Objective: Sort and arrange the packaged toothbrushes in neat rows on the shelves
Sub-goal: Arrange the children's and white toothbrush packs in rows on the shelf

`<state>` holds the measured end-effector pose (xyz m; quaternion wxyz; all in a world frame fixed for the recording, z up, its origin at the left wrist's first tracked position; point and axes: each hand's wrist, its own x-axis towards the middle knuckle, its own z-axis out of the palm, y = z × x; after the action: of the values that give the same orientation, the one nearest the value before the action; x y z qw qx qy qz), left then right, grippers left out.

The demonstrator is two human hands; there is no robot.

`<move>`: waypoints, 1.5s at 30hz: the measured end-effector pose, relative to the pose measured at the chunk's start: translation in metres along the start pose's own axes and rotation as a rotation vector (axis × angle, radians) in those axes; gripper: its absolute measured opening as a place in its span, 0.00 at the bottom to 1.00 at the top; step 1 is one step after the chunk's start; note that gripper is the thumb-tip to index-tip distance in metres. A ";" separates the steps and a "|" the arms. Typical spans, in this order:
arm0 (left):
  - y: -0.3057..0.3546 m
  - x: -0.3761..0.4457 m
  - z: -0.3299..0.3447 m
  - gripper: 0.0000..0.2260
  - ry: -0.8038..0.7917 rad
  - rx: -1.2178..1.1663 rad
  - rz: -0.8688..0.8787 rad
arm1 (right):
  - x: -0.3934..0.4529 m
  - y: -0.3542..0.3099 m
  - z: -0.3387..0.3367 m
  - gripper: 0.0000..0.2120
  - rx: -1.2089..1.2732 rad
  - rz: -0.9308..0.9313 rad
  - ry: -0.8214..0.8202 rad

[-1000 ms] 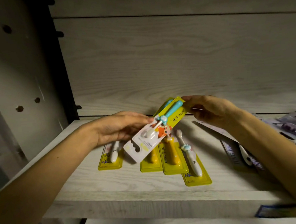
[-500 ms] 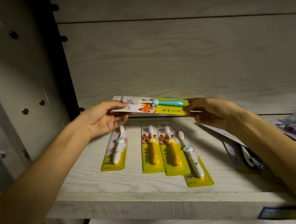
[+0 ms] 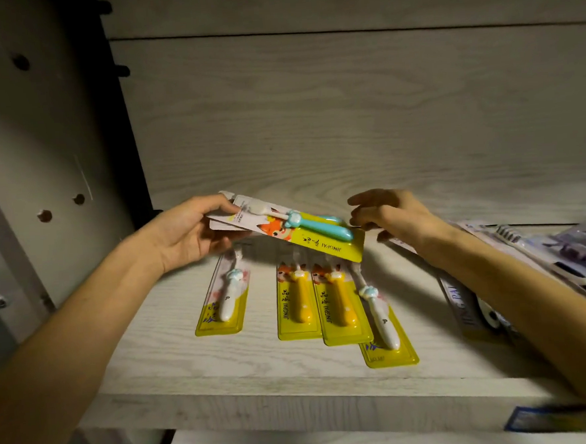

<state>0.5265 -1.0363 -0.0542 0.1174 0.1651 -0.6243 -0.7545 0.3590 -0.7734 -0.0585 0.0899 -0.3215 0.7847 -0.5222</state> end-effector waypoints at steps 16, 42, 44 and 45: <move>-0.009 0.011 0.009 0.03 0.041 -0.075 -0.040 | -0.028 -0.013 0.028 0.18 -0.355 -0.367 -0.262; -0.012 0.018 -0.024 0.07 0.302 -0.016 -0.031 | 0.020 -0.043 0.092 0.13 -0.725 -0.456 -0.281; -0.011 0.016 -0.026 0.08 0.341 -0.028 -0.034 | 0.030 -0.048 0.108 0.13 -0.748 -0.421 -0.287; -0.010 0.016 -0.027 0.08 0.360 -0.044 -0.032 | 0.035 -0.049 0.116 0.13 -0.753 -0.405 -0.292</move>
<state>0.5227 -1.0645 -0.0699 0.2186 0.3047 -0.5737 -0.7282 0.4071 -0.8945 -0.0598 -0.0275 -0.5494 0.8203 -0.1567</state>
